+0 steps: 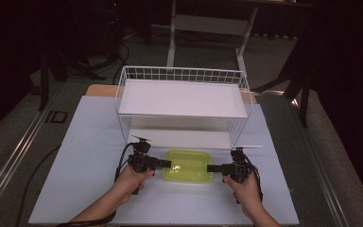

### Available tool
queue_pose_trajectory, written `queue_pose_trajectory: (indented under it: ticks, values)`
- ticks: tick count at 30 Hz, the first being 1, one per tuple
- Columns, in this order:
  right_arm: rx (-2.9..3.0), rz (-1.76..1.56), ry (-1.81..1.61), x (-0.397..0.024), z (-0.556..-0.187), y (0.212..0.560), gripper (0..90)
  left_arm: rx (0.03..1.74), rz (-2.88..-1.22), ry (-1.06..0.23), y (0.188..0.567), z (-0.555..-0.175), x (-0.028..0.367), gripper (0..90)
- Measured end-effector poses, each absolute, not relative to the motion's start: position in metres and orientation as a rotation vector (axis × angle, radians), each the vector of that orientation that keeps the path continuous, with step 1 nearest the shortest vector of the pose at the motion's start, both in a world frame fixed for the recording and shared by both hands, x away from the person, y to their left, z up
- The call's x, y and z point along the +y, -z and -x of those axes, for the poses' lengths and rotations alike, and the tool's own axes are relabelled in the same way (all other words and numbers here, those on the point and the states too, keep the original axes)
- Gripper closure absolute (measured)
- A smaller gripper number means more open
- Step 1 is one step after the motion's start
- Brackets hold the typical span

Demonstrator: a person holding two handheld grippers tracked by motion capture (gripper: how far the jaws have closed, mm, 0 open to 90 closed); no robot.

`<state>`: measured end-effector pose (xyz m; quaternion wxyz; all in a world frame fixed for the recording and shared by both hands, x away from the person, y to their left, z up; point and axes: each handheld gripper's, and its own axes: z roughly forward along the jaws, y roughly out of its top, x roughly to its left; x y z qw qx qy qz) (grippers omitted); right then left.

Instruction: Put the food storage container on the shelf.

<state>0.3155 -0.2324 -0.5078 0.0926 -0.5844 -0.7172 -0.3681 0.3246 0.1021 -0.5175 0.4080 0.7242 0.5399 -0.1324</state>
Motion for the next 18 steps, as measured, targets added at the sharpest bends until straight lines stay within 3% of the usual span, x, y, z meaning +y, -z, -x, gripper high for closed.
queue_pose_trajectory:
  ticks: [1,3,18]
  values:
    - [-2.111,1.718,1.103,-0.231,-0.315,0.509,67.5,1.349,-1.838,0.318,0.517,-0.324,0.102,68.4]
    - [-2.111,1.702,1.105,-0.229,-0.315,0.509,72.2,1.324,-1.861,0.292,0.515,-0.322,0.100,70.4]
    - [-2.175,1.722,1.140,-0.224,-0.301,0.503,76.7,1.340,-1.861,0.310,0.511,-0.310,0.098,76.1]
